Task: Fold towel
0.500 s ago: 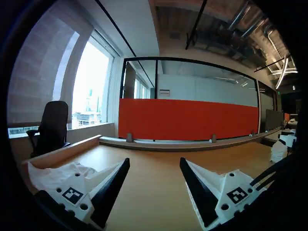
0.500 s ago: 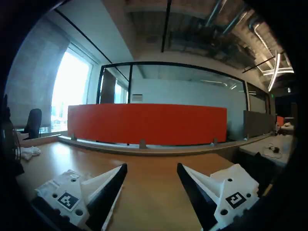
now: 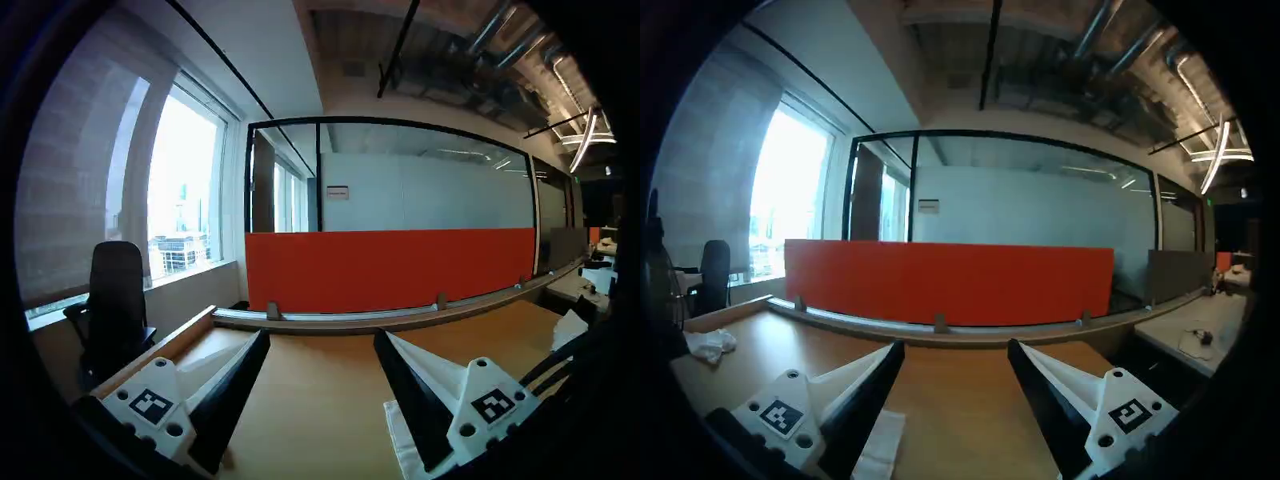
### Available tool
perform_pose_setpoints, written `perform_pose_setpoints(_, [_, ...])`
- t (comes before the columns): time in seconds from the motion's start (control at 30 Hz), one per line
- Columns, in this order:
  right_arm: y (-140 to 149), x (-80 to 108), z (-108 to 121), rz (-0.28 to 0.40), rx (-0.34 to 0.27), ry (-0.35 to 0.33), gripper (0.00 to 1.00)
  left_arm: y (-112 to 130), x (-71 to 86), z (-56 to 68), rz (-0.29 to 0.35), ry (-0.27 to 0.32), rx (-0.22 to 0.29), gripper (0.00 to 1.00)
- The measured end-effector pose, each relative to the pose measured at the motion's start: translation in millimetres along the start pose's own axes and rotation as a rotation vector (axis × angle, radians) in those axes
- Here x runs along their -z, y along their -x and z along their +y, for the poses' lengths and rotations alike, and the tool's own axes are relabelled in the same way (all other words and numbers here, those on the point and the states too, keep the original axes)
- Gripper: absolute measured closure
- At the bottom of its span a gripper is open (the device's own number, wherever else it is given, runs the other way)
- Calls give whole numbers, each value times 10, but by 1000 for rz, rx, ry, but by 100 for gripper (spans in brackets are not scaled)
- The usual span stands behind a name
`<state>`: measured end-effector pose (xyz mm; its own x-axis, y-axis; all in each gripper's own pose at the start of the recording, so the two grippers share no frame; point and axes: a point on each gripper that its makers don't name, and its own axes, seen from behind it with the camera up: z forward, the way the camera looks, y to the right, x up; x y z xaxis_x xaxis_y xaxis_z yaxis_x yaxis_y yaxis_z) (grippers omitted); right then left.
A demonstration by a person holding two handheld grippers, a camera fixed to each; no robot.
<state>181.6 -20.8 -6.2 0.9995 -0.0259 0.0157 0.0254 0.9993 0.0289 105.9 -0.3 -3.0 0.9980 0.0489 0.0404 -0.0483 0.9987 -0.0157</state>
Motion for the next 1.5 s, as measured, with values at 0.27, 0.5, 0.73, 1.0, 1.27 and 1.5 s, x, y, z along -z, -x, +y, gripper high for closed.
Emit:
perform_pose_setpoints(0.27, [-307,9,8,3,10,-1,0,-223,24,34,-15,22,-16,4])
perform_pose_setpoints(0.5, [-368,5,-113,-24,52,-61,0,-294,21,105,-44,71,-32,4])
perform_pose_setpoints(0.73, [-245,51,-415,-117,99,-218,0,-273,48,340,-101,206,-52,4])
perform_pose_setpoints(1.0, [-82,108,-657,-207,139,-357,0,-83,126,608,-196,362,-65,4])
perform_pose_setpoints(1.27, [177,180,-883,-285,162,-476,0,154,217,846,-253,481,-135,4])
perform_pose_setpoints(1.5, [367,217,-942,-326,181,-517,0,410,268,970,-290,530,-182,4])
